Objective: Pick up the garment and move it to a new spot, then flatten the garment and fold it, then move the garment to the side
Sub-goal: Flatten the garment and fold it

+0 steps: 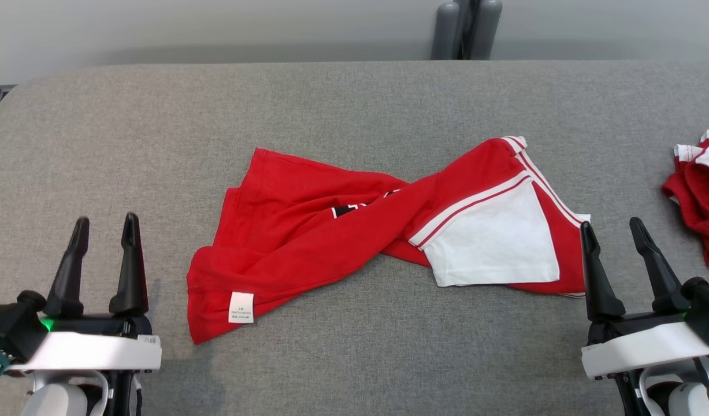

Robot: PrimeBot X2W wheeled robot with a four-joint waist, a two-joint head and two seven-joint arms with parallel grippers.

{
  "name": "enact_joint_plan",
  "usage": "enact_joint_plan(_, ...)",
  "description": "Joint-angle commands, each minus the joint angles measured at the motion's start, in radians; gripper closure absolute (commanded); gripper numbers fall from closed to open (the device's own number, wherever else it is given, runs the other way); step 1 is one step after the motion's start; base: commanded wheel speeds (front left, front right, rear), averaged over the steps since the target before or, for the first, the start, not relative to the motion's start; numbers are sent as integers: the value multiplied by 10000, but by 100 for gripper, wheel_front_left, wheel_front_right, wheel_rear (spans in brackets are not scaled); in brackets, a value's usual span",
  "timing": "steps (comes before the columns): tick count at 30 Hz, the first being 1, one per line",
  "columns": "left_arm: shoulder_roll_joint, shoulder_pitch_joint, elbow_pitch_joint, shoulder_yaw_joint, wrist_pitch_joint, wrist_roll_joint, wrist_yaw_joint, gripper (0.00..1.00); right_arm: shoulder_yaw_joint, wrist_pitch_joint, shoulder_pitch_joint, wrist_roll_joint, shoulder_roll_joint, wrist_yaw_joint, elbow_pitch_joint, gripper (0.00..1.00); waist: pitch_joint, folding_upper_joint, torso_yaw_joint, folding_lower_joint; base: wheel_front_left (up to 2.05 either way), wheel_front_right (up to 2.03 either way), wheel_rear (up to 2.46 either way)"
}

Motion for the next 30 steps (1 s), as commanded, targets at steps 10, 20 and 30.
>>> enact_joint_plan(10, 12, -425, -887, 212, -48, 2034, -111, 0, -62, 55, 225, -189, -3, 2, -34, 0, -541, 0, -134, 0, 0, 0, 0)
enact_joint_plan(20, 23, 288, -575, -34, 292, 2299, 297, 0, 94, 199, 547, -131, -13, 3, -6, 0, -881, 0, -178, 0, 0, 0, 0)
enact_joint_plan(30, 43, 604, -540, -88, 427, 2177, 402, 0, 153, 265, 685, -68, -14, 3, 65, 0, -1168, 0, -178, 0, 0, 0, 0)
